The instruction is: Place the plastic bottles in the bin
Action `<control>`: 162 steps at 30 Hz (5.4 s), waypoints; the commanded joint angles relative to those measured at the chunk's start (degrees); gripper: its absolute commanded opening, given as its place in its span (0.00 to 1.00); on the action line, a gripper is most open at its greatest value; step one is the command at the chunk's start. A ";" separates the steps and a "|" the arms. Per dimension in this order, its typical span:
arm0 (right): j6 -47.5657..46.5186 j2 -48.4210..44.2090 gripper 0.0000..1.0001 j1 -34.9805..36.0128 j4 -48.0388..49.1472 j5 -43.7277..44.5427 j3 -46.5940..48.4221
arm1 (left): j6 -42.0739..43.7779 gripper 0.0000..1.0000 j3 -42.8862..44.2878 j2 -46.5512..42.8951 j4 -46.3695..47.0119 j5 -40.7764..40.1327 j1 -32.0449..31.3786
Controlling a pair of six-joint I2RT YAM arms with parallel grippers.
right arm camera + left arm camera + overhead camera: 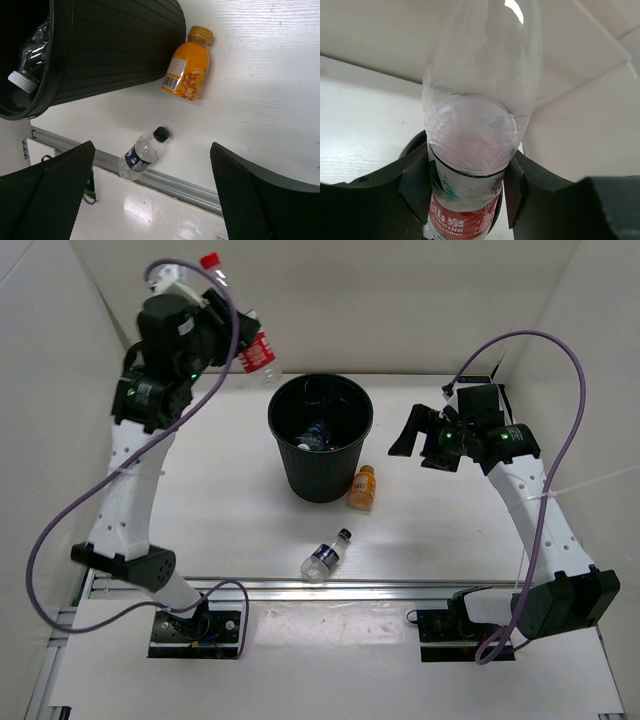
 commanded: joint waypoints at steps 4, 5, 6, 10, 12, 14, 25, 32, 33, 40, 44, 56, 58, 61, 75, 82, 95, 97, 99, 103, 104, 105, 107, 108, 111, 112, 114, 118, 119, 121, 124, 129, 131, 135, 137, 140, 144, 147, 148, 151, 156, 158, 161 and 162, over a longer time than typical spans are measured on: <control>0.99 0.44 1.00 -0.18 2.45 -0.43 1.42 | 2.88 0.58 1.84 13.48 -7.05 -4.38 -9.89; 0.29 0.44 1.00 -0.18 2.45 -0.42 1.42 | 2.88 0.63 1.83 13.49 -7.04 -4.38 -10.69; 0.28 0.44 1.00 -0.18 1.84 0.28 1.42 | 3.49 0.66 1.83 14.53 -7.04 -4.90 -11.39; -0.24 -0.61 1.00 -0.18 1.84 1.69 0.20 | 5.16 1.00 8.06 15.34 -12.66 -10.26 -12.63; -0.24 -0.61 1.00 -0.18 1.84 2.22 -1.90 | 5.87 1.00 8.86 12.80 -13.19 -12.55 -12.63; 0.98 0.61 1.00 -0.79 1.84 2.22 -3.32 | 5.09 1.00 4.33 6.75 -13.19 -13.26 -9.49; 8.11 19.50 1.00 -3.96 17.30 -10.43 -9.30 | -1.15 1.00 -25.84 -15.32 -21.54 -13.95 0.02; 9.86 32.15 1.00 -1.23 21.61 -14.30 -5.70 | -1.77 1.00 -31.03 -22.98 -28.13 -16.33 2.31; 10.39 33.13 1.00 -0.45 22.22 -14.31 -5.17 | -1.77 1.00 -31.04 -22.98 -28.66 -16.33 2.83; 10.92 41.65 1.00 3.51 22.93 -16.07 -3.07 | -1.77 1.00 -31.04 -24.13 -31.21 -16.33 4.42; 11.45 43.68 0.94 3.51 23.46 -16.07 -3.58 | -1.25 1.00 -29.99 -24.13 -32.88 -16.33 5.55; 10.30 21.74 0.48 -1.93 13.98 -9.31 -15.01 | -4.05 1.00 -38.06 -25.97 -28.06 -14.24 6.62; 10.30 14.97 0.45 -2.82 10.82 -6.14 -11.95 | -5.20 1.00 -42.36 -26.58 -24.81 -12.65 6.62; 10.30 9.07 0.43 -3.52 7.73 -4.55 -4.93 | -5.99 1.00 -47.99 -27.12 -19.29 -6.86 6.62; 3.80 34.98 0.92 14.40 -3.44 -5.07 53.30 | -4.41 1.00 -60.57 -21.14 -5.11 10.03 -0.85; -2.79 27.27 1.00 13.54 -4.84 2.38 43.88 | -3.88 1.00 -59.34 -18.77 -2.65 11.95 -6.64; -0.51 17.41 1.00 3.61 -5.55 -0.33 32.54 | 9.39 1.00 -49.23 3.99 -4.76 -2.89 -35.38; -0.51 16.70 1.00 3.08 -5.55 -0.33 31.93 | 10.00 1.00 -48.01 6.18 -4.76 -3.41 -36.53; -1.12 16.09 1.00 3.07 -5.55 -0.33 31.40 | 10.53 1.00 -48.00 6.98 -4.76 -4.03 -37.33; -1.12 15.56 1.00 2.55 -5.55 -0.33 28.85 | 11.06 1.00 -49.66 6.99 -4.05 -3.25 -37.86; -1.12 15.56 1.00 2.55 -5.55 -0.85 28.85 | 11.06 1.00 -50.37 6.99 -3.45 -2.72 -37.86; -1.12 15.56 1.00 2.55 -5.55 -0.86 28.24 | 11.06 1.00 -51.07 6.99 -2.57 -1.32 -37.86; -1.12 15.56 1.00 2.55 -5.55 -0.86 28.23 | 11.06 1.00 -53.09 7.51 -0.47 0.79 -37.86; -1.12 15.56 1.00 2.55 -5.55 -0.86 28.23 | 11.58 1.00 -53.71 8.21 0.16 2.63 -37.86; -1.12 15.56 1.00 2.02 -5.55 -0.86 28.23 | 13.25 1.00 -54.42 10.05 1.92 6.94 -38.38; -1.12 15.56 1.00 2.02 -5.55 -0.86 28.23 | 14.13 0.99 -54.42 10.58 2.53 10.44 -38.38; -1.12 15.56 1.00 2.02 -5.55 -0.86 27.62 | 15.79 0.95 -54.42 12.42 2.54 12.48 -38.38; -1.12 15.04 1.00 2.02 -5.55 -0.86 27.09 | 17.03 0.76 -53.89 14.37 1.49 15.48 -38.38; -1.12 15.03 1.00 2.02 -5.55 -0.86 27.09 | 17.04 0.69 -53.28 14.37 0.35 15.48 -38.38; -1.12 14.51 1.00 1.40 -5.55 -0.86 25.78 | 15.72 0.38 -52.75 12.97 -0.27 13.30 -38.38; -0.51 13.90 1.00 0.17 -5.55 -0.86 23.76 | 14.57 0.38 -52.23 8.50 -3.16 11.01 -38.38; 0.63 11.88 1.00 -2.02 -4.93 -0.86 19.80 | 14.05 0.38 -36.72 3.74 -17.82 7.74 -40.05; 0.64 11.34 1.00 -2.73 -4.93 -1.39 18.66 | 14.05 0.38 -30.45 2.07 -25.04 7.05 -40.58; 1.25 10.29 1.00 -3.87 -3.79 -1.39 14.70 | 14.57 0.38 -14.81 0.75 -28.31 7.57 -41.11; 1.25 9.76 1.00 -3.87 -3.79 -1.91 13.99 | 14.57 0.38 -2.43 4.23 -28.31 6.52 -40.49; 1.25 9.76 1.00 -3.87 -3.79 -1.91 13.99 | 12.73 0.41 13.06 9.78 -29.02 -0.13 -37.25; 1.25 9.76 1.00 -3.87 -3.79 -1.91 15.13 | 8.70 0.44 6.43 7.35 -15.87 -11.68 -29.11; 0.72 8.45 1.00 -3.87 -5.19 -1.91 16.72 | 6.75 0.46 1.66 8.47 -7.43 -7.04 -23.37; 0.72 7.57 1.00 -3.87 -5.80 -1.91 17.24 | 6.75 0.46 4.09 10.05 -7.39 -4.76 -20.92; 0.72 6.51 1.00 -3.87 -5.81 -2.44 16.45 | 8.50 0.49 10.16 16.64 -8.97 -4.73 -19.14; -0.41 2.90 1.00 -3.87 -5.81 -2.45 14.52 | 7.55 0.57 8.78 19.46 -3.70 0.36 -16.68; -0.42 1.59 1.00 -3.87 -6.34 -0.95 14.00 | 7.54 0.62 8.25 20.70 -4.31 0.36 -15.88; -0.95 1.06 1.00 -3.87 -6.86 0.36 13.46 | 7.02 0.98 6.23 20.09 -6.07 -2.07 -16.41; -0.95 1.06 1.00 -3.87 -6.86 0.37 13.46 | 7.02 1.00 4.75 19.04 -7.47 -3.40 -16.41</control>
